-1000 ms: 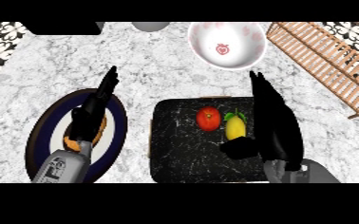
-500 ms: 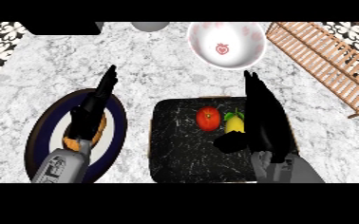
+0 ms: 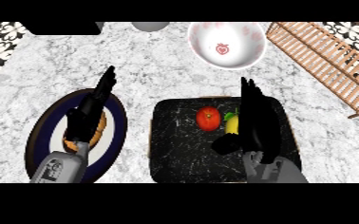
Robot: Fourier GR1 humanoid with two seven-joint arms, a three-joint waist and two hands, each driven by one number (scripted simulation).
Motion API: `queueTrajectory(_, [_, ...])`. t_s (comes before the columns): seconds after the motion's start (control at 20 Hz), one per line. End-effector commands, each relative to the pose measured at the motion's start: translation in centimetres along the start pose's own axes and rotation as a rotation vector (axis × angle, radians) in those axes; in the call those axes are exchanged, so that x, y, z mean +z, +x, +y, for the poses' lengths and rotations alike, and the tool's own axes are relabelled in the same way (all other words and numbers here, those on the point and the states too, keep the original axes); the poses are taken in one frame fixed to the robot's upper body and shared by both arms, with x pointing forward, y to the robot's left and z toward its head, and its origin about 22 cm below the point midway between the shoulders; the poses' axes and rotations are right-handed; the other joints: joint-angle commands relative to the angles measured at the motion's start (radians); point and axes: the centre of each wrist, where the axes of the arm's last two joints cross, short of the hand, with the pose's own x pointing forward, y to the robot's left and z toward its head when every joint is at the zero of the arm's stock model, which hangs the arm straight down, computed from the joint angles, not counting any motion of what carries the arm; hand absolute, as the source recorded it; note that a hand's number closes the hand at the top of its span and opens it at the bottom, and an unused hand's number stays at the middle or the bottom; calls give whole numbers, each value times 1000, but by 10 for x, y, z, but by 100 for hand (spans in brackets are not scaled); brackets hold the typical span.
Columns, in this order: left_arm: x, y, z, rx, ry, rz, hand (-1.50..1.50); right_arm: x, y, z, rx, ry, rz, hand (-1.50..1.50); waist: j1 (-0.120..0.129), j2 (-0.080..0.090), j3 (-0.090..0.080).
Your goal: Pick the lemon from the tray and place it in the tiered shelf
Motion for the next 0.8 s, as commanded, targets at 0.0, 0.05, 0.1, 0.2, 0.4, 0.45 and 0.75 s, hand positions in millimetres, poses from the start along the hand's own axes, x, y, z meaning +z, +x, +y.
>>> queueTrajectory(0.0, [4, 1, -10, 20, -18, -6, 0, -3, 18, -5, 38, 17, 170, -150, 3, 0, 0])
queueTrajectory(0.05, [0, 12, -1, -5, 2, 0, 0, -1, -2, 5, 66, 13, 186, -150, -1, -1, 0])
queueTrajectory(0.1, [-3, -3, 1, -16, 7, 14, 0, 4, 6, 7, 58, 23, 184, -150, -4, 1, 0])
queueTrajectory(0.2, [0, -18, -7, -12, 7, 3, 0, -11, 13, -8, 43, 15, 178, -150, -2, 2, 0])
queueTrajectory(0.4, [6, 5, -1, -1, -7, -1, 0, -16, -18, 17, 81, 11, 192, -150, 2, 0, 1])
queueTrajectory(0.45, [-4, 9, -3, 7, 1, -6, 0, 4, -11, 20, 66, 12, 192, -150, -3, 0, 0])
queueTrajectory(0.75, [-2, -4, 1, 0, -12, -8, 0, -6, -6, 22, 75, 21, 218, -150, -2, 1, 0])
